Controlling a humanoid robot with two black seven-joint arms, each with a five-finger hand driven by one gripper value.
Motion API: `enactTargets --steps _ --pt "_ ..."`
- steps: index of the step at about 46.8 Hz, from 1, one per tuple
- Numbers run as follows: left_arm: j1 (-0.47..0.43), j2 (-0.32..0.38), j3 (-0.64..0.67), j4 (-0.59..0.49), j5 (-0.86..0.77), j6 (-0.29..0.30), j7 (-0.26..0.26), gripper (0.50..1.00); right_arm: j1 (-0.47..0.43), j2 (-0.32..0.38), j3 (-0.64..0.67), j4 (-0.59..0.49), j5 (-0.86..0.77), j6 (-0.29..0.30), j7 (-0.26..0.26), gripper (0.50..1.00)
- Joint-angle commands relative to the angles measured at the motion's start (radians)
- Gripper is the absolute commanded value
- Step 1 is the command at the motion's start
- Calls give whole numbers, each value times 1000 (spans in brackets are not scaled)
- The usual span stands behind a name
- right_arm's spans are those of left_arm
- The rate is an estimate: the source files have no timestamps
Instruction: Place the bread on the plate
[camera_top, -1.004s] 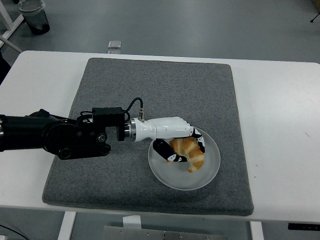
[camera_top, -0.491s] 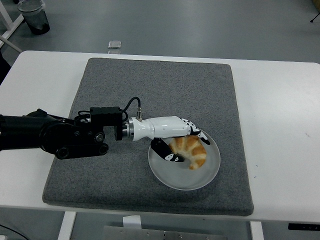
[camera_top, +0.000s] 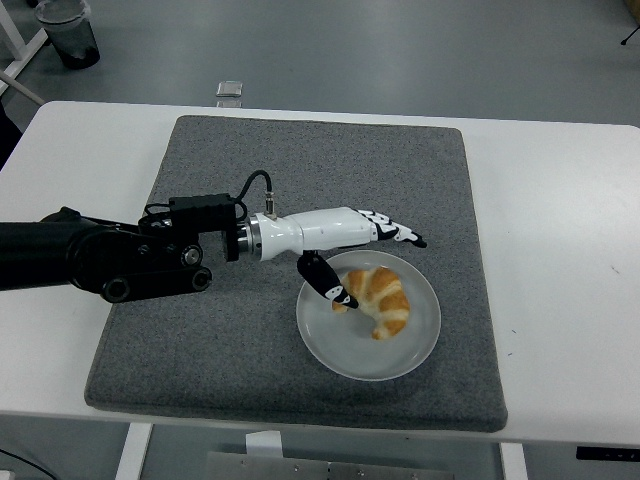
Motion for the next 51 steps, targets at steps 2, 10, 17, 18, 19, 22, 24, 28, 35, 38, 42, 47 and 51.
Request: enactTargets --steps 2,10,17,18,19,22,24,28,35,38,42,47,51 --pt "1 30 -82 1 -16 -69 1 990 0 0 0 0 -1 0 0 932" --pt "7 77 -233 5 -84 -186 1 990 0 0 0 0 -1 -1 0 930" --pt "8 87 -304 41 -234 -229 0 992 0 0 0 0 0 -1 0 930" --pt "8 87 -312 53 -258 -232 0 990 0 0 0 0 -1 -1 0 930" --pt "10 87 -318 68 -284 -232 0 990 0 0 0 0 -1 0 0 930" --pt "8 79 -335 123 -367 -235 2 990 0 0 0 0 -1 0 0 930" --pt "7 77 -344 168 -426 -237 2 992 0 0 0 0 -1 0 0 930" --pt "4 73 -352 251 -547 -267 3 990 0 0 0 0 -1 -1 0 932" --pt "-2 51 -352 404 -763 -347 12 990 0 0 0 0 -1 -1 0 930" --pt "-4 30 -352 481 -824 -394 12 992 0 0 0 2 -1 -1 0 930" --pt "-4 -4 -353 597 -863 -457 15 990 0 0 0 2 -3 0 0 930" --pt "-2 -50 -353 725 -933 -522 20 992 0 0 0 2 -1 0 0 930" --pt "-2 -67 -353 791 -1013 -576 41 990 0 0 0 2 -3 0 0 932"
